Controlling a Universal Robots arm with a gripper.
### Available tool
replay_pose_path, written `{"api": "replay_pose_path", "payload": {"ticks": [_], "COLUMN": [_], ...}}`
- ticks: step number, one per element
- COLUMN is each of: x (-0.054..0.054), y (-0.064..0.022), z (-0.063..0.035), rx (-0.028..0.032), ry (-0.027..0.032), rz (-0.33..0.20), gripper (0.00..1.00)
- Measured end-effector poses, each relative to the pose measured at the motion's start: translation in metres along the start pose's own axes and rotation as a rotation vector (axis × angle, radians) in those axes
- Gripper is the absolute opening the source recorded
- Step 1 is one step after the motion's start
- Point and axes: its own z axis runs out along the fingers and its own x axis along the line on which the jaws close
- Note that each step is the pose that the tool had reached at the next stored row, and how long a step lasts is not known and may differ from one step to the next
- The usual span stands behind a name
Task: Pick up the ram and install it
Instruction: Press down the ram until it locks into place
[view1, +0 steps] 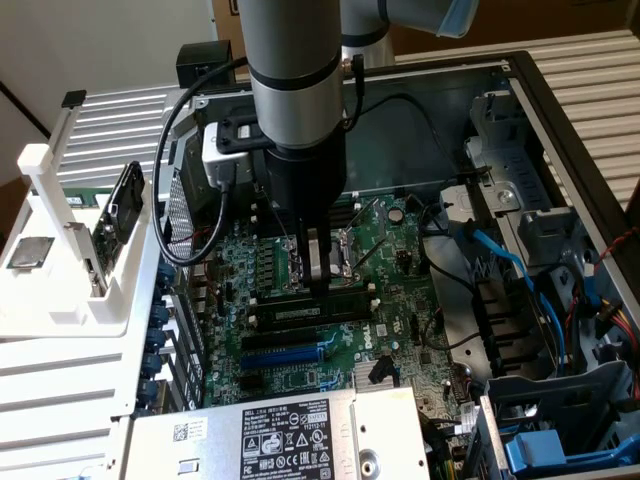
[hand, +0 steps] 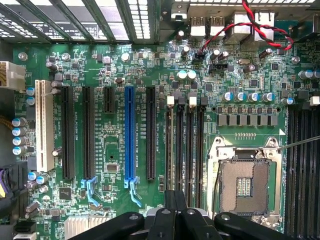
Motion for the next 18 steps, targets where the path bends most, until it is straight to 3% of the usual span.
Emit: {"api": "replay_pose_path", "payload": {"ticks": [18], "x": [-0.0008], "y": [0.0001], "z": [0.0026], "rx": [-0.0015], "ry": [0.0001], "rz": [0.000], "gripper": [0.10]}}
